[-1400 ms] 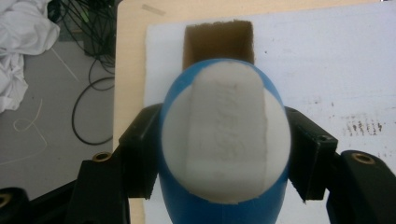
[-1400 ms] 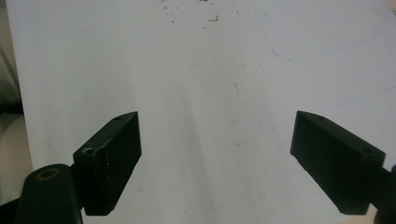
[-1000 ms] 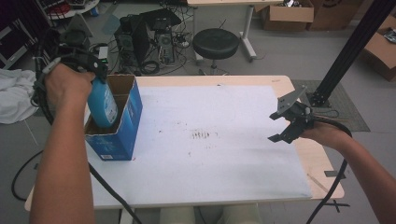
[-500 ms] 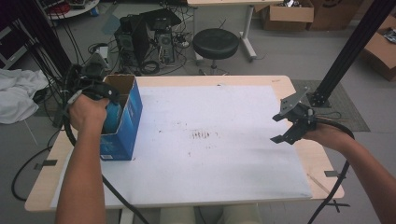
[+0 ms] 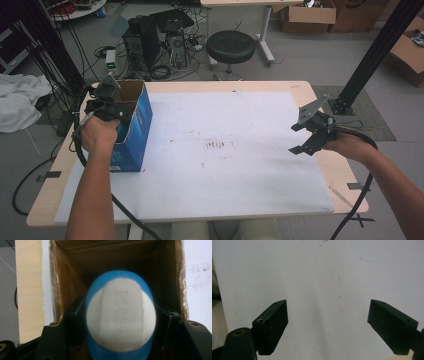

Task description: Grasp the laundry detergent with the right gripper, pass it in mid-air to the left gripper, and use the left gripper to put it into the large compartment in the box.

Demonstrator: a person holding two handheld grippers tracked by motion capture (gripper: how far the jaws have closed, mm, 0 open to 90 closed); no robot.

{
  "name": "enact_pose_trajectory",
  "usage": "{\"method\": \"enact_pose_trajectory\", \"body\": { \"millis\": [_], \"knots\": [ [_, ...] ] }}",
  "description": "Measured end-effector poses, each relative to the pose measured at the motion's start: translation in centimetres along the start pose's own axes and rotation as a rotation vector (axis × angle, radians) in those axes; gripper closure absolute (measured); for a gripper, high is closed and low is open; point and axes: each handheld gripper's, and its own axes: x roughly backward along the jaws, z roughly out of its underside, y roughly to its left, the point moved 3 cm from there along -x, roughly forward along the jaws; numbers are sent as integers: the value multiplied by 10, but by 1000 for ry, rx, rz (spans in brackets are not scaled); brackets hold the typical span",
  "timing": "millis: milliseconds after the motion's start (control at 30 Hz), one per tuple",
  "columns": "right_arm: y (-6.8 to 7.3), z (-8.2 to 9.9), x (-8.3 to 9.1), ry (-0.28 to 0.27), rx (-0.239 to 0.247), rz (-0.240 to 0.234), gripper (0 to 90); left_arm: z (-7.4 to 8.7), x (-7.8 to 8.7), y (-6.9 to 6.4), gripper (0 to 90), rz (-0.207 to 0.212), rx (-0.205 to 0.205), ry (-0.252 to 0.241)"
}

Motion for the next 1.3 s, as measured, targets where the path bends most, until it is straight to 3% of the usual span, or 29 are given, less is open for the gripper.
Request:
{"method": "enact_pose_trajectory", "body": {
  "millis": [233,667,1033,1300],
  "knots": [
    [1,-2,-2,2,5,-5,165,0,-1,-1,380,-3,-14,17],
    [3,0,-4,3,1,-9,165,1,0,3,342,-5,2,2],
    [4,-5,-5,5,9,-13,165,2,3,4,312,30,3,-8],
    [4,-6,-5,8,9,-15,164,0,11,5,303,30,3,-17]
  ]
}}
